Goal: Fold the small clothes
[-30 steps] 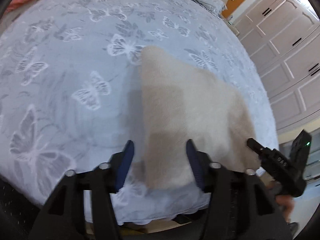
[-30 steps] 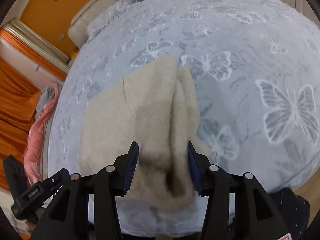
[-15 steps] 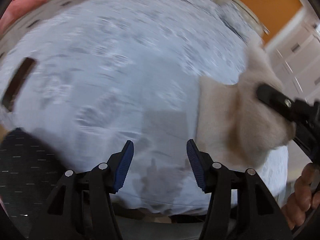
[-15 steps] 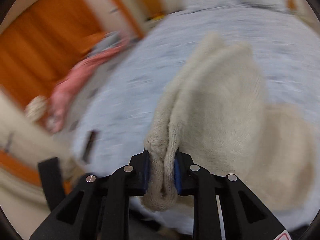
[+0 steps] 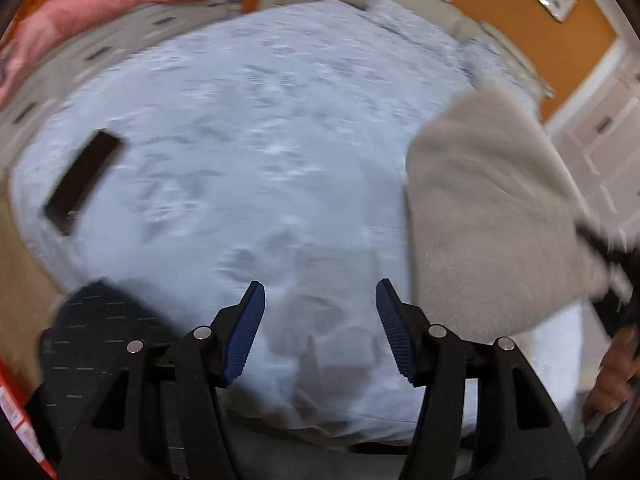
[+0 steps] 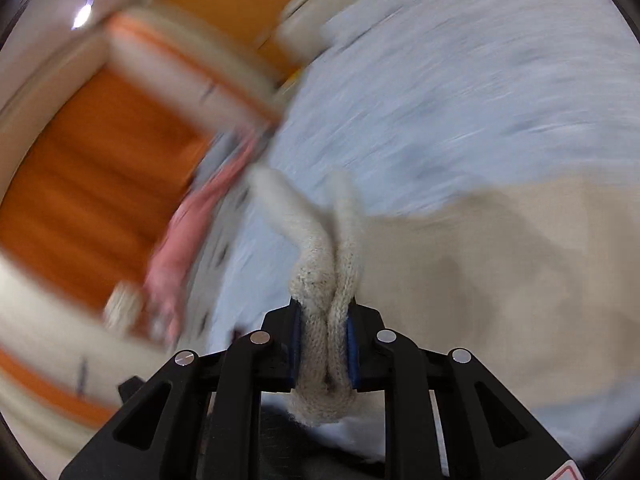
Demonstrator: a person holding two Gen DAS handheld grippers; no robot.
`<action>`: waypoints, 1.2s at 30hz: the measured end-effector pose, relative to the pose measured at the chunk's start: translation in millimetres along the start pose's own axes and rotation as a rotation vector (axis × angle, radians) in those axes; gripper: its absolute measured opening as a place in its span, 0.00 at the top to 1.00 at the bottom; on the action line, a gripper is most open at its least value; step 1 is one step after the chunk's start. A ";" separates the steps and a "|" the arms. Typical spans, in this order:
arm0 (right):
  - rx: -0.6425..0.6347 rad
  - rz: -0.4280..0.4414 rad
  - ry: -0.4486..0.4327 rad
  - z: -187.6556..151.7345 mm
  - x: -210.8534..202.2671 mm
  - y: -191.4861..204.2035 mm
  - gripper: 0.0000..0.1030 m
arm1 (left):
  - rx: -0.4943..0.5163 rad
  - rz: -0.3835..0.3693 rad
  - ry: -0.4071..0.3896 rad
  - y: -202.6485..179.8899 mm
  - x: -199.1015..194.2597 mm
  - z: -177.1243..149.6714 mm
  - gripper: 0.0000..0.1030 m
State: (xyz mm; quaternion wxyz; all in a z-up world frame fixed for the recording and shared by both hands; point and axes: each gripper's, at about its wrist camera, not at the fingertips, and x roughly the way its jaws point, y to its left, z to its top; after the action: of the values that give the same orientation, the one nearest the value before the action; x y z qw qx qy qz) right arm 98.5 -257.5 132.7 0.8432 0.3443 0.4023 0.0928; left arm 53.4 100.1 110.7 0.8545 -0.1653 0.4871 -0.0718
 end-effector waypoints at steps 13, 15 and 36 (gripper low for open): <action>0.174 -0.352 0.020 -38.2 -53.6 -181.1 0.61 | 0.214 -0.167 0.162 -181.9 102.0 -39.5 0.39; 0.160 -0.364 0.054 -28.8 -36.4 -183.8 0.55 | 0.232 -0.130 0.176 -188.7 114.0 -43.1 0.39; 0.077 -0.377 0.083 -20.4 -24.0 -180.6 0.71 | 0.295 -0.045 0.164 -196.8 119.3 -49.4 0.36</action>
State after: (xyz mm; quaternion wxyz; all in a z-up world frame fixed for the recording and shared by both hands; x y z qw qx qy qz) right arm 45.8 -392.3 20.1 0.8145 0.2905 0.4976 -0.0682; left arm 80.1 -128.3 60.3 0.8250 -0.0426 0.5356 -0.1749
